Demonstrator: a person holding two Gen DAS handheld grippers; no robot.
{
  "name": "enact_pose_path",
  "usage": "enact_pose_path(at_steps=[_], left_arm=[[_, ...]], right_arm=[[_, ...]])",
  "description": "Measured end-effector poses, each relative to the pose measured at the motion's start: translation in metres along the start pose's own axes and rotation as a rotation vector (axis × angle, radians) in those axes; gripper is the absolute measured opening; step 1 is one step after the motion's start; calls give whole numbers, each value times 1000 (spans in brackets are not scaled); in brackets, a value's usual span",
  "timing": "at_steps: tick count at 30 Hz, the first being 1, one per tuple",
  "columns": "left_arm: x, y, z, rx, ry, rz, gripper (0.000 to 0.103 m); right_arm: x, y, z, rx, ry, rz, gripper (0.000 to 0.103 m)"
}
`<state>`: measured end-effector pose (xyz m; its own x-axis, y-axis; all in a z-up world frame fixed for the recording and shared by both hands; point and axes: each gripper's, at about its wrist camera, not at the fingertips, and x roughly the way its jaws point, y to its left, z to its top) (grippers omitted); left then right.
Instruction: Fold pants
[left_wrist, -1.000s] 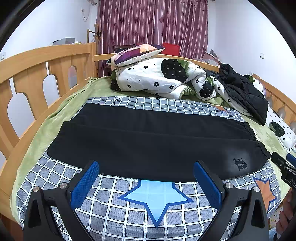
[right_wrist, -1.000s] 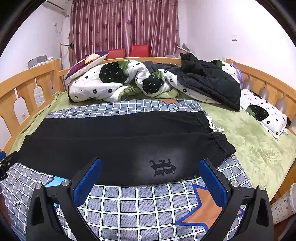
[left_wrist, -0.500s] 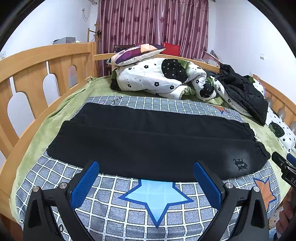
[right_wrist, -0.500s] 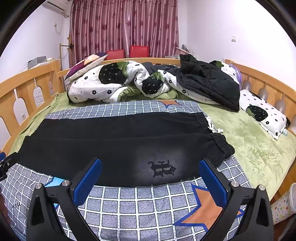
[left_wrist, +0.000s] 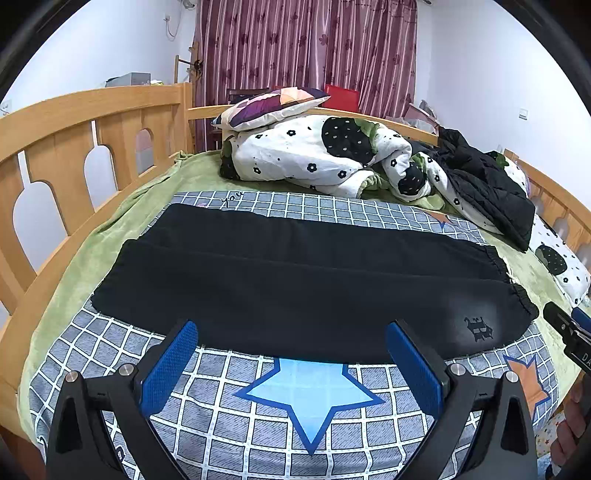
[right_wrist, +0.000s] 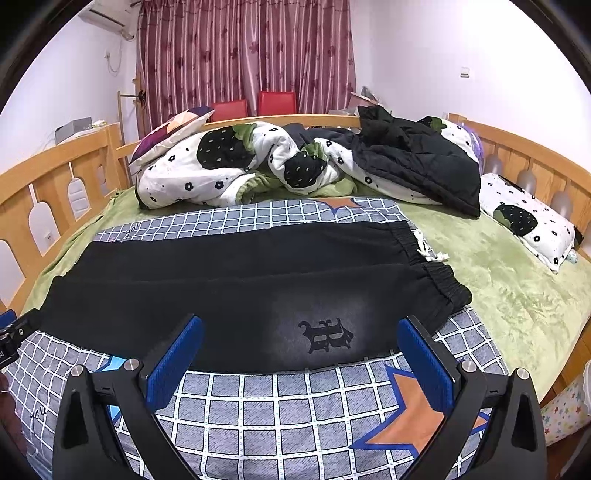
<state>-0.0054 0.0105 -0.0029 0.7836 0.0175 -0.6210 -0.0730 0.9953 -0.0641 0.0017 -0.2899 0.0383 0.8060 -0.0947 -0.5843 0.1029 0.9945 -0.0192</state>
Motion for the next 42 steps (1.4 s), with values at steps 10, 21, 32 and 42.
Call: enact_pose_path(at_steps=[10, 21, 32, 42], left_arm=[[4, -2, 1, -1, 0, -11, 103], [57, 22, -11, -41, 34, -15, 103], [139, 115, -49, -238, 155, -50, 95], [177, 148, -61, -453, 174, -113, 72]], right_arm=[[1, -2, -1, 8, -9, 14, 103], [38, -16, -17, 23, -12, 48, 103], [134, -69, -65, 91, 183, 87, 74], [185, -113, -79, 349, 307, 172, 56]])
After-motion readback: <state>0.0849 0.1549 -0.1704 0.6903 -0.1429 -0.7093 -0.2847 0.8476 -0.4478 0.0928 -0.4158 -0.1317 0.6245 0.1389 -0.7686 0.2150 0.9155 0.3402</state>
